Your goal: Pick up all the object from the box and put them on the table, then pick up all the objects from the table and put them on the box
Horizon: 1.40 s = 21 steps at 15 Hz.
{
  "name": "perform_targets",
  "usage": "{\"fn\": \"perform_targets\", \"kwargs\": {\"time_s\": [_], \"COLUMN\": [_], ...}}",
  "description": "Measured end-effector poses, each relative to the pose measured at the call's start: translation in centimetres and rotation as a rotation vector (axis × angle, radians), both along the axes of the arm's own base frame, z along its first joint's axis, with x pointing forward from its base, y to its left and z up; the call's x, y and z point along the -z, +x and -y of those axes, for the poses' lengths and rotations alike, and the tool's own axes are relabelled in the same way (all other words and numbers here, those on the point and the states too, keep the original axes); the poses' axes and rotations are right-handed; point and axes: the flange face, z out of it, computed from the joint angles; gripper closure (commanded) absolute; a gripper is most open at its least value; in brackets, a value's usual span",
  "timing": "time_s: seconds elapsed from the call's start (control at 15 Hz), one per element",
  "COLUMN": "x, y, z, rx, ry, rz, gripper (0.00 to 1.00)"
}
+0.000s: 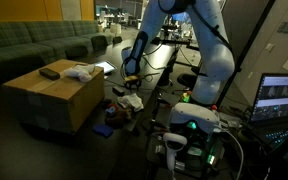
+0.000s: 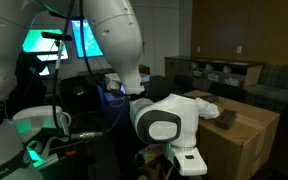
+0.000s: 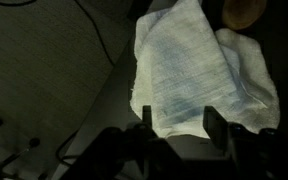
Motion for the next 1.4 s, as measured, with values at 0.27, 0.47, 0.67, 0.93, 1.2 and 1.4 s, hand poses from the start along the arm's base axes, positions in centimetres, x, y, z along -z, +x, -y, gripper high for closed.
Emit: {"fn": "perform_targets", "kwargs": {"time_s": [0.27, 0.47, 0.67, 0.93, 1.2, 1.4], "x": [-0.8, -1.5, -2.0, -1.1, 1.0, 2.7], "y": [1.2, 2.7, 4.2, 5.9, 7.9, 9.4], "z": [-0.9, -1.5, -1.3, 0.3, 3.3, 5.9], "rx": [-0.051, -0.134, -0.216, -0.276, -0.312, -0.330], "ry": [-0.026, -0.023, -0.010, 0.030, 0.080, 0.123], "rz": [0.024, 0.055, 0.080, 0.100, 0.123, 0.136], "gripper": [0.00, 0.00, 0.00, 0.00, 0.00, 0.00]}}
